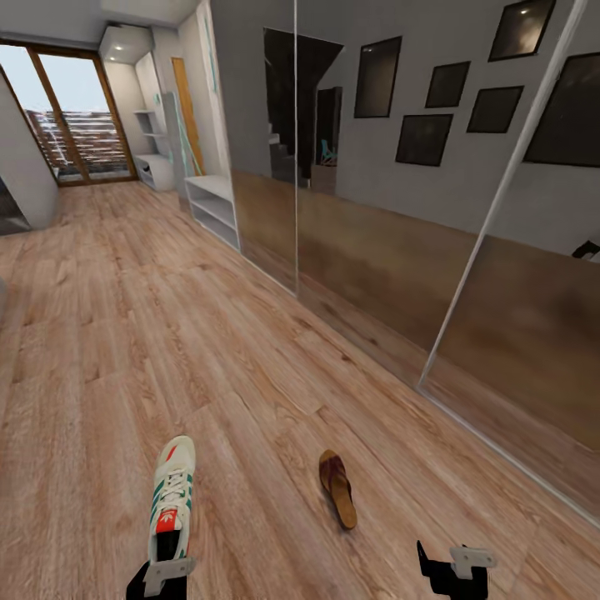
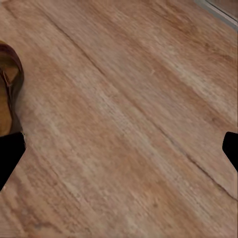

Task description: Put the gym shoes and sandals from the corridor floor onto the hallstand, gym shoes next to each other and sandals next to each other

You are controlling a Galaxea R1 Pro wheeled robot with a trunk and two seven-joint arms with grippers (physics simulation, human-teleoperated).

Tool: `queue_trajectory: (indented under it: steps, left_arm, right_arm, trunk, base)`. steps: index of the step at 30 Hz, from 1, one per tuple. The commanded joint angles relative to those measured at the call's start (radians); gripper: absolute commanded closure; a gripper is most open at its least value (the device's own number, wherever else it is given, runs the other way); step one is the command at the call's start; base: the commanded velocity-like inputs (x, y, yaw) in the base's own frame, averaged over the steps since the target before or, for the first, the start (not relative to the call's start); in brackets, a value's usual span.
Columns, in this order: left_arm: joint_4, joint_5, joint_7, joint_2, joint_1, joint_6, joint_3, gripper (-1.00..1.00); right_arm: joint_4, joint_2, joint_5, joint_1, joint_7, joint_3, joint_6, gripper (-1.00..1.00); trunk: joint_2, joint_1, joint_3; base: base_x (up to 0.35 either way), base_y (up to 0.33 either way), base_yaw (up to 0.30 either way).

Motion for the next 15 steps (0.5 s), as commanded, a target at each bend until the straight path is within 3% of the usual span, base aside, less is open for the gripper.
queue_trajectory:
  steps: [1, 6, 15]
  left_arm:
    - [0.001, -0.010, 0.007, 0.000, -0.001, -0.003, 0.001, 1.00]
    - [0.001, -0.011, 0.007, 0.000, -0.001, -0.003, 0.001, 1.00]
    - [0.002, -0.011, 0.007, 0.000, -0.001, -0.003, 0.001, 1.00]
  right_arm:
    - [0.001, 0.001, 0.007, 0.000, 0.005, -0.009, -0.004, -1.00]
    - [0.001, 0.000, 0.007, 0.000, 0.006, -0.009, -0.003, -1.00]
    - [0.000, 0.000, 0.007, 0.000, 0.006, -0.009, -0.003, -1.00]
  trunk:
    - [0.000, 0.000, -0.001]
    - [0.000, 0.000, -0.001]
    - [0.000, 0.000, -0.001]
  base:
    - [0.000, -0.002, 0.278]
    - [0.000, -0.001, 0.209]
    - [0.000, 0.000, 0.021]
